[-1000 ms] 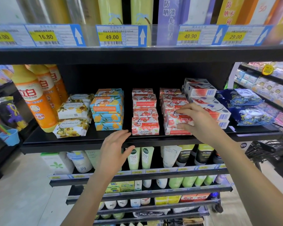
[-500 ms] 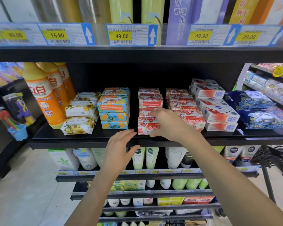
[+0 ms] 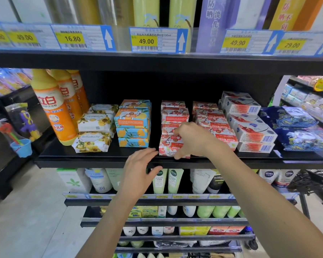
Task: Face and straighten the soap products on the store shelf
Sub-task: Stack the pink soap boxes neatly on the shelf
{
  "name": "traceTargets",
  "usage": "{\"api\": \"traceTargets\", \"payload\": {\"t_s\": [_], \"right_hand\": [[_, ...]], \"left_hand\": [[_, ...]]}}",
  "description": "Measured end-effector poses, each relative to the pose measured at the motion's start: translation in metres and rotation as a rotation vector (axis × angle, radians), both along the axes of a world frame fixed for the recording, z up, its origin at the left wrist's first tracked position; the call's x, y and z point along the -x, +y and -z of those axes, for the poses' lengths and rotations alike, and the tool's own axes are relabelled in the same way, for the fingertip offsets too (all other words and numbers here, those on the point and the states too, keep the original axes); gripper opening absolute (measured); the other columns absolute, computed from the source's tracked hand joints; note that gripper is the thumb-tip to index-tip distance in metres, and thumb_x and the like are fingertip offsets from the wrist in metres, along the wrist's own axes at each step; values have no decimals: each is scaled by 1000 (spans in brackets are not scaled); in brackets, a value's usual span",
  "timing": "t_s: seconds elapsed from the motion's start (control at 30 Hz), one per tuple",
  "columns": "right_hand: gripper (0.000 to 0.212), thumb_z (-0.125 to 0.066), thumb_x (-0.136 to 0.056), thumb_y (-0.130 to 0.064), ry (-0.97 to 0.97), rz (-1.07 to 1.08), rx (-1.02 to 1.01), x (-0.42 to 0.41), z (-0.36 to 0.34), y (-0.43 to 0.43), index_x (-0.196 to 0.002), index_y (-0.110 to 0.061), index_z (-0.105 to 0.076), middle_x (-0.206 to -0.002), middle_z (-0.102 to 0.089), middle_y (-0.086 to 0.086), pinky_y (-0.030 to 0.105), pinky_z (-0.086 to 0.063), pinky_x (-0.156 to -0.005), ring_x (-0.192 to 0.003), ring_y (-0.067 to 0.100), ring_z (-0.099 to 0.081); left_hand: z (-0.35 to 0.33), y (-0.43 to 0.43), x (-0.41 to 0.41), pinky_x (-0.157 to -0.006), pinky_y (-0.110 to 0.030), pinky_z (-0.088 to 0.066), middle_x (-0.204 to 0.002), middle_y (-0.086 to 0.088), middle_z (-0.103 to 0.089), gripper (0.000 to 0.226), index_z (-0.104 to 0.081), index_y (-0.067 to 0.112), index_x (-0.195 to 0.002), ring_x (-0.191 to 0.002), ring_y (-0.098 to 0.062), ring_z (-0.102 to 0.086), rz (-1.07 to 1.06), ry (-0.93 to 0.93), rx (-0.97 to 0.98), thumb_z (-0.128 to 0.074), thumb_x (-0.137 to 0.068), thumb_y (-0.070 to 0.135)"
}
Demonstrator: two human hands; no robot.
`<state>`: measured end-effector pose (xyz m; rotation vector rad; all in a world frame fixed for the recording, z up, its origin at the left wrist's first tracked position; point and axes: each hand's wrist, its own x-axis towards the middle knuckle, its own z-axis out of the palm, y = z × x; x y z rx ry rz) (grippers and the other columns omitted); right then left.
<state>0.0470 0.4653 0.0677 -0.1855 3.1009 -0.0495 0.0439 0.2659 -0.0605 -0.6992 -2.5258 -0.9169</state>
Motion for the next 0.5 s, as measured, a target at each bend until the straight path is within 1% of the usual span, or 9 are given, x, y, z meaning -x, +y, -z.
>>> {"api": "traceTargets", "payload": {"t_s": [0.07,0.13,0.2,0.3,0.37,0.43,0.47,0.5], "right_hand": [[68,-90,-69,-45,10,7,7,-1,-1,-1,-122,-8,-66,-121,-67,9,39,-52,-85,-109,30,-64],[68,-90,-69,-44,25,10,22,-3,-3,-2,-121,-8,-67,-118,-70,9,40,-55,-85,-107,31,-66],[70,-89,-70,-41,47,-4,36,-7,-6,-2,-128,-9,-65,-123,-69,8,42,-55,-91,-111,31,-64],[77,-88,-73,-39,93,-48,66,-17,-9,-1,-139,-13,-60,-136,-61,5,41,-48,-102,-124,27,-56],[76,-88,-74,-40,138,-81,118,-26,-10,1,-139,-16,-57,-136,-57,3,39,-44,-105,-126,23,-51],[74,-87,-76,-40,180,-106,190,-35,-8,3,-139,-18,-56,-135,-54,-1,36,-41,-107,-127,19,-47],[73,-87,-76,-39,201,-116,229,-41,-6,4,-139,-19,-56,-134,-52,-3,35,-40,-107,-127,17,-45],[72,-87,-76,-37,222,-126,268,-46,-3,5,-138,-19,-55,-134,-51,-5,34,-39,-108,-126,15,-43]], "left_hand": [[-1,0,0,-112,-37,-35,-138,3,-64,51,-68,18,-133,-129,-20,-56,-1,-1,-1,-81,-86,30],[-2,0,0,-112,-34,-33,-138,3,-64,51,-67,18,-134,-129,-19,-56,-5,-3,-1,-81,-86,30],[-2,-1,0,-112,-33,-32,-138,4,-64,50,-67,18,-134,-129,-19,-56,-2,-6,4,-81,-87,30],[-5,1,-3,-114,-35,-33,-138,4,-63,50,-66,17,-134,-130,-17,-54,5,-28,1,-80,-88,31],[-14,0,-8,-114,-33,-34,-135,11,-61,47,-65,18,-135,-129,-10,-51,26,-92,-58,-77,-90,28],[-26,-5,-13,-111,-24,-35,-130,26,-56,41,-63,26,-135,-125,5,-48,66,-208,-177,-70,-95,20],[-33,-8,-16,-109,-20,-36,-128,29,-58,39,-62,30,-133,-123,11,-49,90,-286,-239,-65,-97,15],[-39,-10,-19,-108,-19,-39,-126,28,-62,39,-63,30,-131,-121,11,-52,115,-357,-316,-59,-99,8]]}}
